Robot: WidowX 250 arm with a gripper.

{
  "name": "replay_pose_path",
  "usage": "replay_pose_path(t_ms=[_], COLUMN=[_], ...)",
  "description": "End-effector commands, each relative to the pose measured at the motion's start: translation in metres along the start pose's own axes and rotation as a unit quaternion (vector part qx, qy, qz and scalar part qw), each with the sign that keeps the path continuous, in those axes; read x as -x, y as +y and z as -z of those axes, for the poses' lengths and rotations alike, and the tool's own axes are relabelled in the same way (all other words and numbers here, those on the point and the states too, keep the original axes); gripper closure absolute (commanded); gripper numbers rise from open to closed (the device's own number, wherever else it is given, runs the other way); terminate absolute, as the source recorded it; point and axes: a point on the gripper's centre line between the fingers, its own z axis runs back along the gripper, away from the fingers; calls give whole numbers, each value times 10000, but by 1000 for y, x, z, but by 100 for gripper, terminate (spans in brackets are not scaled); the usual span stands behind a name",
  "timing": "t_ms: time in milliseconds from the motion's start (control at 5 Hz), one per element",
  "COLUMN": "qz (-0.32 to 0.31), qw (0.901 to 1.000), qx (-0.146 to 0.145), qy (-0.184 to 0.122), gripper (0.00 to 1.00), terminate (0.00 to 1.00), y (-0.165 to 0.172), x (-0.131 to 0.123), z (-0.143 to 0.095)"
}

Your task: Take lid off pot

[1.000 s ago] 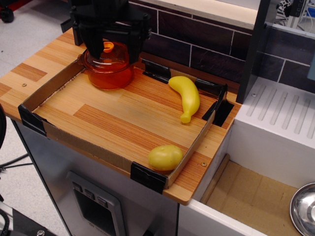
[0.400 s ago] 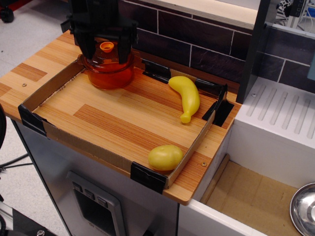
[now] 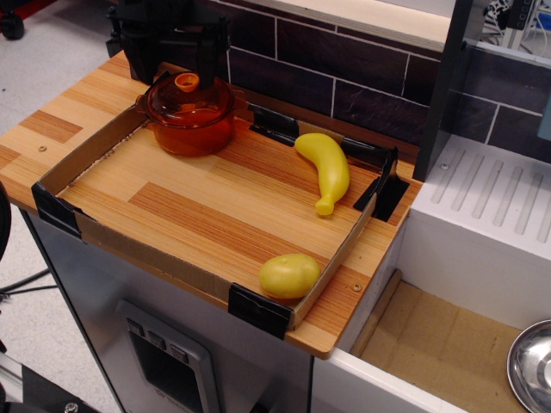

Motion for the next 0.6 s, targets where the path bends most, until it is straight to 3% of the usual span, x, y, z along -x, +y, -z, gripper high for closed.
replay_pose_path(t_ms=[0, 200, 400], qz=[-275, -211, -177], qw=[9994, 9995, 9998], qx=[-86, -133, 48], qy=[-196, -197, -40], gripper=[0, 0, 100], terminate=[0, 0, 0], y=[4, 0, 2], x=[-22, -23, -21], z=[-4, 4, 3])
